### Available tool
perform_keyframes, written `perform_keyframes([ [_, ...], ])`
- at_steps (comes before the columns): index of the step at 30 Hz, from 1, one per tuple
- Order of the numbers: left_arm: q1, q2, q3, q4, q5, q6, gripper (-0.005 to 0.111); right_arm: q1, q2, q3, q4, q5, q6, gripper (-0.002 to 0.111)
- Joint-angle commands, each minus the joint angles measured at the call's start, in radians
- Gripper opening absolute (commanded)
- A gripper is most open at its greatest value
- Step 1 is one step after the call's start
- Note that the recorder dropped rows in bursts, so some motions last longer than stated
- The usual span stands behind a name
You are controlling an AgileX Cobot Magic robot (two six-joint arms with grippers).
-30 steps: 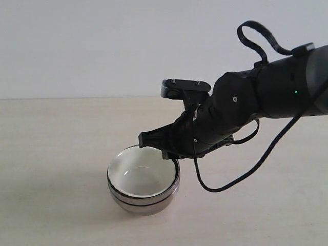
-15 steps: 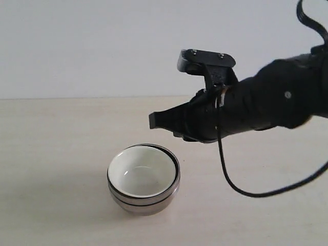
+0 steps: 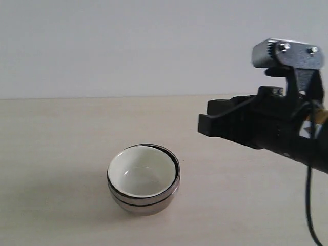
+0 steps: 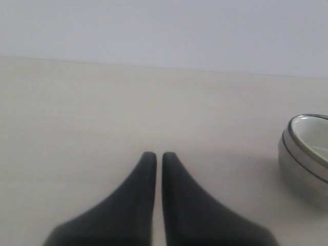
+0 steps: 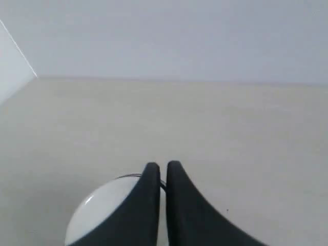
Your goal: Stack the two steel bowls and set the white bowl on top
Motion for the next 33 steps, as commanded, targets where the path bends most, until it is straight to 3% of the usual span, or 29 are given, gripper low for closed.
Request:
perform_keyframes([
  [1,0.003,-0.003,0.004,0.002,-0.003,-0.001,0.004,-0.005,-0.149,0.109,0.125,-0.096,-0.149,0.000],
  [7,0.003,-0.003,0.004,0.002,-0.003,-0.001,0.004,-0.005,-0.363,0.331,0.378,-0.224,-0.266,0.000],
  [14,0.003,-0.003,0.004,0.002,-0.003,-0.001,0.004,-0.005,-0.449,0.525,0.421,-0.417,-0.245,0.000],
  [33,0.003,-0.003,0.004,0.002,-0.003,-0.001,0.004,-0.003,-0.449,0.537,0.421,-0.420,-0.302,0.000],
])
